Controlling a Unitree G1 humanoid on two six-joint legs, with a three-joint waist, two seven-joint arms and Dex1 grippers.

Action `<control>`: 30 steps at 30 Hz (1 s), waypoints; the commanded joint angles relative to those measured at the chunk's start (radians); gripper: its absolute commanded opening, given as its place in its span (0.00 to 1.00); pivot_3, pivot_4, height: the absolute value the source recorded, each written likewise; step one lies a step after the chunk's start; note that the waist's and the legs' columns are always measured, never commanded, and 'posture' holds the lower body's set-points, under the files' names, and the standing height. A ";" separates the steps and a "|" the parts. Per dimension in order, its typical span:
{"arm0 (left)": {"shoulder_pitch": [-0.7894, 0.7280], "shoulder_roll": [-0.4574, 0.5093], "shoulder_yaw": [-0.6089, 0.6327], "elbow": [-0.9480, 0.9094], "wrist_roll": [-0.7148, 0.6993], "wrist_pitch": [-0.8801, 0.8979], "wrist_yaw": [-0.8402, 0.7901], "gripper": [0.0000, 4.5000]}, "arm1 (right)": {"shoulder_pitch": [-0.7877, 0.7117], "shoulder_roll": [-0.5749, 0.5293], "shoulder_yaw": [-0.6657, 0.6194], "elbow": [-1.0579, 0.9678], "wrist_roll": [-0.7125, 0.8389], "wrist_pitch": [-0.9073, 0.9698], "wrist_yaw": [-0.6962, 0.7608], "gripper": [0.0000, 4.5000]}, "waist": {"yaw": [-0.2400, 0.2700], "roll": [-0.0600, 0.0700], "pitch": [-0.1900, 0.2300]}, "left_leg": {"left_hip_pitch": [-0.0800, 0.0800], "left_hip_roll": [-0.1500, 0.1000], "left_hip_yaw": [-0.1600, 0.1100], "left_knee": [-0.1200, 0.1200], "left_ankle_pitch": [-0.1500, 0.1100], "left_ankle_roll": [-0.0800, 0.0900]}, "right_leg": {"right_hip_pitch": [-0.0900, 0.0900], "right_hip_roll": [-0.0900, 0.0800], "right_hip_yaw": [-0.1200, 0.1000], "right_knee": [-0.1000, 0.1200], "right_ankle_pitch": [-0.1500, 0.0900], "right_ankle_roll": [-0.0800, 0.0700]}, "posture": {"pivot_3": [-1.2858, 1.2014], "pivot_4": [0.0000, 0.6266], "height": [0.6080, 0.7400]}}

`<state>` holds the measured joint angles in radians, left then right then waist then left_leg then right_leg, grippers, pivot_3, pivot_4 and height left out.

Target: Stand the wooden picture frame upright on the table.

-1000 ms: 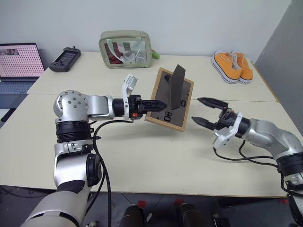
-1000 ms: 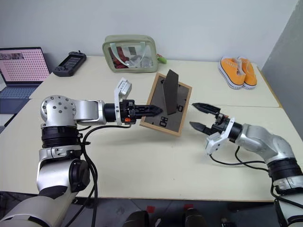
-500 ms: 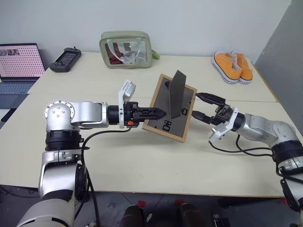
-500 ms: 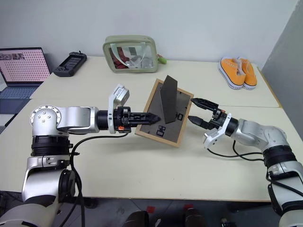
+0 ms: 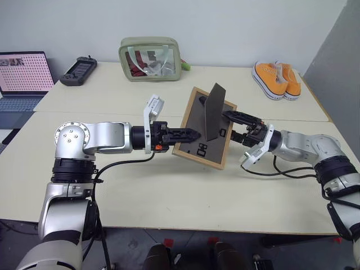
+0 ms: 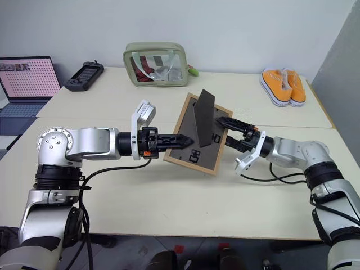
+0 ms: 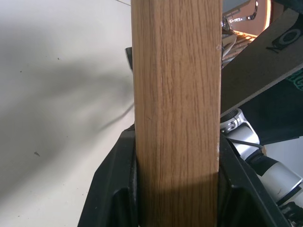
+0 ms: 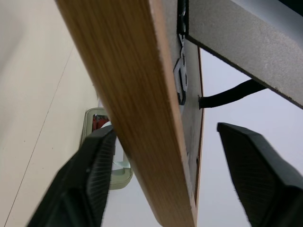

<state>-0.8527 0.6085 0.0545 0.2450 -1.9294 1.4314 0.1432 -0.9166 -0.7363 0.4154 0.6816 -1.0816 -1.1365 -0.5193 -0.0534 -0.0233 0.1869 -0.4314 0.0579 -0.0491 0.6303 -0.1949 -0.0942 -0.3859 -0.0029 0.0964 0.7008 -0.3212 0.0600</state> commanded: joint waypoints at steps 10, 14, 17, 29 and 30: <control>0.001 0.023 0.002 -0.050 -0.043 -0.022 -0.042 0.28 | -0.048 -0.010 0.034 0.024 -0.002 0.017 -0.076 0.32 | -0.001 0.000 0.000 | 0.000 -0.001 0.000 0.000 0.000 0.000 | 0.000 0.000 0.000 0.000 0.000 0.000 | 0.52 0.24 1.00; 0.002 0.020 0.005 -0.062 -0.043 -0.041 -0.032 0.28 | -0.055 -0.007 0.038 0.028 0.012 0.029 -0.077 0.32 | -0.001 0.000 0.000 | 0.000 -0.001 0.000 0.000 0.000 0.000 | 0.000 0.000 0.000 0.000 0.000 0.000 | 0.52 0.24 1.00; 0.002 0.019 0.002 -0.084 -0.043 -0.062 -0.024 0.28 | -0.056 -0.011 0.042 0.027 0.017 0.024 -0.069 0.32 | -0.001 0.000 0.000 | 0.000 -0.001 0.000 0.000 0.000 0.000 | 0.000 0.000 0.000 0.000 0.000 0.000 | 0.52 0.24 1.00; 0.023 0.038 -0.017 -0.158 -0.043 -0.137 0.024 0.28 | -0.043 -0.018 0.045 0.030 0.038 0.007 -0.042 0.32 | -0.001 0.000 0.000 | 0.000 -0.001 -0.001 0.000 0.000 0.001 | 0.000 0.000 0.000 0.001 0.000 0.000 | 0.52 0.24 1.00; 0.026 0.037 -0.018 -0.156 -0.043 -0.139 0.022 0.28 | -0.042 -0.018 0.045 0.030 0.039 0.006 -0.041 0.32 | -0.001 0.000 0.000 | 0.000 -0.001 -0.001 0.000 0.000 0.001 | 0.000 0.000 0.000 0.001 0.000 0.000 | 0.52 0.24 1.00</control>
<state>-0.8106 0.6270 0.0330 0.1585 -1.9791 1.3038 0.1597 -0.9545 -0.7458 0.4556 0.7112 -1.0731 -1.1149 -0.5877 -0.0541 -0.0233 0.1869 -0.4314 0.0572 -0.0497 0.6303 -0.1946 -0.0936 -0.3856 -0.0033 0.0965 0.7016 -0.3212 0.0599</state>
